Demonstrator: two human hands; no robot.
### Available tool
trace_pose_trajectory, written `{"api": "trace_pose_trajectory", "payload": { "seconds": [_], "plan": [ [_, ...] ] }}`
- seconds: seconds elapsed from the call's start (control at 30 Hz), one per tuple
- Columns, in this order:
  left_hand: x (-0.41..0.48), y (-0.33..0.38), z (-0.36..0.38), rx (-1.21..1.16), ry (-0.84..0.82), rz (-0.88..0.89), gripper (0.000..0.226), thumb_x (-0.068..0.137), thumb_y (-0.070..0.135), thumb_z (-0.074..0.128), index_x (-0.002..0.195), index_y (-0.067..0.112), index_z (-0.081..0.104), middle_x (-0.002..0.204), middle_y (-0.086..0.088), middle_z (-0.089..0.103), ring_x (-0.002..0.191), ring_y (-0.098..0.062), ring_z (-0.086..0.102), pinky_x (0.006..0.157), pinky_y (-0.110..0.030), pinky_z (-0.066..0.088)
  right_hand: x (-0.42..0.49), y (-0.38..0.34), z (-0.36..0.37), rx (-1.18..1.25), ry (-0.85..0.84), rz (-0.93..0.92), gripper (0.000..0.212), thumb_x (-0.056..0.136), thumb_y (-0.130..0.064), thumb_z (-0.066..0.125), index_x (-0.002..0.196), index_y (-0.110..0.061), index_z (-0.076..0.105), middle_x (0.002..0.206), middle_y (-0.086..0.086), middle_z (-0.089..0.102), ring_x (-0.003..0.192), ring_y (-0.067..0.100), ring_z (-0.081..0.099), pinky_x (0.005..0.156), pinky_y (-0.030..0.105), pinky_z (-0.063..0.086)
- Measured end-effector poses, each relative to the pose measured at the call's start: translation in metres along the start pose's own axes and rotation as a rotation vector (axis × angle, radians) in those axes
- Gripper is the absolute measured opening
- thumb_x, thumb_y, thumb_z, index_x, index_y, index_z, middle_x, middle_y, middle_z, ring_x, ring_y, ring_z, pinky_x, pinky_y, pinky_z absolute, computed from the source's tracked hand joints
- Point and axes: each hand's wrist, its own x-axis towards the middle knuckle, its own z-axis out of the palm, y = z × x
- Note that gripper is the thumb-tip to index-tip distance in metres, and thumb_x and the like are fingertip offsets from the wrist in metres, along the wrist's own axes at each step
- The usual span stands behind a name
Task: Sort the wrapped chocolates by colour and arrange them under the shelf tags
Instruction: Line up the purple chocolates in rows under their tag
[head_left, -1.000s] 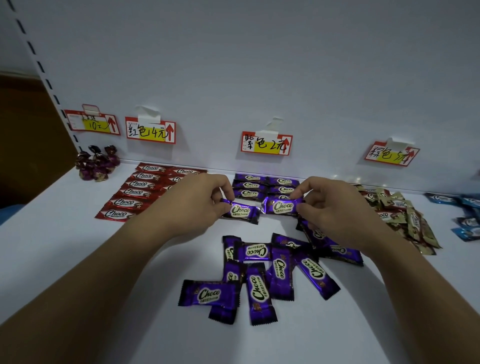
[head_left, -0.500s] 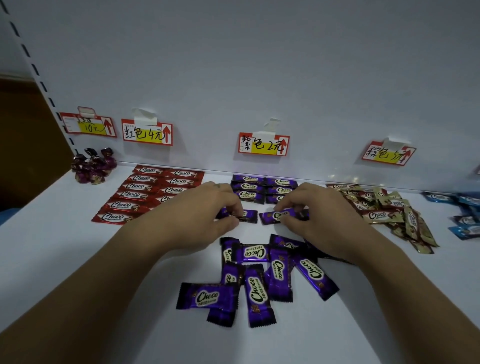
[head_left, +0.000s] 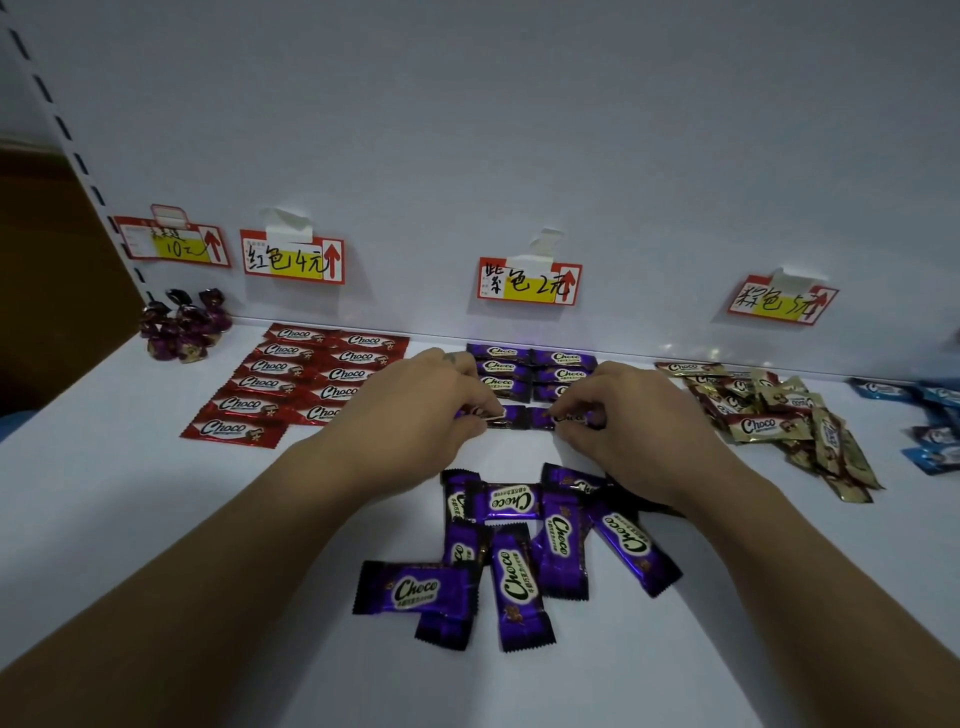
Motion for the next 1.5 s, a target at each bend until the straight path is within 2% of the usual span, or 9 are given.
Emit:
{"api": "trace_pose_trajectory", "payload": {
  "seconds": [0.17, 0.47, 0.6, 0.93, 1.1, 1.17, 1.27, 1.33, 1.5],
  "plan": [
    [0.004, -0.002, 0.005, 0.014, 0.091, -0.012, 0.026, 0.097, 0.029, 0.052, 0.118, 0.036, 0.065, 0.111, 0.014, 0.056, 0.105, -0.008, 0.048, 0.077, -0.024, 0.035, 0.002, 0.002, 0.002, 0.010, 0.004, 0.018, 0.020, 0.092, -0.035, 0.059, 0.109, -0.034, 0.069, 0.109, -0.007, 0.058, 0.097, 0.012, 0.057, 0.071, 0.024, 0.035],
    [0.009, 0.001, 0.013, -0.026, 0.137, -0.026, 0.020, 0.094, 0.038, 0.056, 0.108, 0.030, 0.068, 0.119, 0.015, 0.052, 0.109, -0.009, 0.045, 0.086, -0.029, 0.042, 0.004, 0.003, 0.003, 0.015, 0.009, -0.005, 0.018, 0.093, -0.028, 0.059, 0.108, -0.028, 0.068, 0.118, -0.008, 0.059, 0.103, 0.009, 0.051, 0.074, 0.019, 0.028],
    [0.011, 0.001, 0.015, -0.055, 0.152, -0.026, 0.015, 0.093, 0.033, 0.057, 0.102, 0.027, 0.068, 0.105, 0.013, 0.062, 0.097, -0.011, 0.053, 0.082, -0.034, 0.048, 0.004, 0.003, 0.001, 0.023, 0.000, -0.005, 0.019, 0.093, -0.028, 0.059, 0.109, -0.028, 0.069, 0.119, -0.008, 0.062, 0.103, 0.011, 0.054, 0.075, 0.020, 0.032],
    [0.011, 0.007, 0.017, -0.026, 0.163, -0.066, 0.018, 0.094, 0.036, 0.055, 0.104, 0.029, 0.068, 0.110, 0.011, 0.063, 0.098, -0.012, 0.056, 0.082, -0.032, 0.046, 0.005, 0.007, -0.001, 0.027, -0.012, -0.031, 0.019, 0.093, -0.027, 0.059, 0.109, -0.028, 0.069, 0.119, -0.008, 0.063, 0.103, 0.011, 0.053, 0.074, 0.019, 0.029],
    [0.006, 0.003, 0.005, -0.067, 0.150, -0.005, 0.026, 0.090, 0.038, 0.061, 0.116, 0.033, 0.063, 0.122, 0.012, 0.057, 0.113, -0.011, 0.049, 0.100, -0.039, 0.037, 0.000, 0.010, -0.014, 0.054, -0.063, -0.053, 0.020, 0.089, -0.030, 0.064, 0.108, -0.031, 0.068, 0.118, -0.009, 0.061, 0.103, 0.010, 0.055, 0.085, 0.026, 0.042],
    [-0.002, 0.003, -0.007, -0.132, 0.124, 0.030, 0.025, 0.088, 0.036, 0.064, 0.113, 0.035, 0.064, 0.113, 0.015, 0.057, 0.107, -0.006, 0.048, 0.097, -0.037, 0.039, -0.011, 0.015, -0.035, 0.097, -0.060, -0.035, 0.015, 0.087, -0.029, 0.067, 0.101, -0.036, 0.068, 0.106, -0.014, 0.063, 0.092, 0.004, 0.057, 0.078, 0.025, 0.046],
    [-0.015, 0.014, -0.018, -0.166, -0.022, 0.090, 0.020, 0.088, 0.040, 0.063, 0.109, 0.040, 0.064, 0.104, 0.022, 0.055, 0.103, 0.000, 0.046, 0.093, -0.028, 0.038, -0.025, 0.018, -0.056, 0.177, -0.132, -0.011, 0.012, 0.083, -0.032, 0.071, 0.089, -0.041, 0.065, 0.078, -0.025, 0.066, 0.070, -0.003, 0.060, 0.061, 0.011, 0.043],
    [-0.017, 0.023, -0.020, -0.143, -0.098, 0.128, 0.023, 0.089, 0.045, 0.060, 0.112, 0.044, 0.062, 0.109, 0.024, 0.055, 0.105, 0.004, 0.043, 0.092, -0.024, 0.034, -0.027, 0.009, -0.056, 0.194, -0.238, -0.039, 0.015, 0.081, -0.036, 0.073, 0.094, -0.038, 0.067, 0.065, -0.034, 0.059, 0.064, -0.011, 0.056, 0.058, 0.006, 0.040],
    [-0.018, 0.031, -0.020, -0.066, -0.290, 0.139, 0.030, 0.090, 0.048, 0.056, 0.121, 0.048, 0.054, 0.118, 0.024, 0.050, 0.109, 0.001, 0.042, 0.089, -0.021, 0.035, -0.023, -0.006, -0.039, 0.129, -0.344, -0.112, 0.030, 0.082, -0.036, 0.073, 0.111, -0.037, 0.066, 0.056, -0.031, 0.051, 0.065, -0.027, 0.045, 0.055, 0.000, 0.035]
  ]
}}
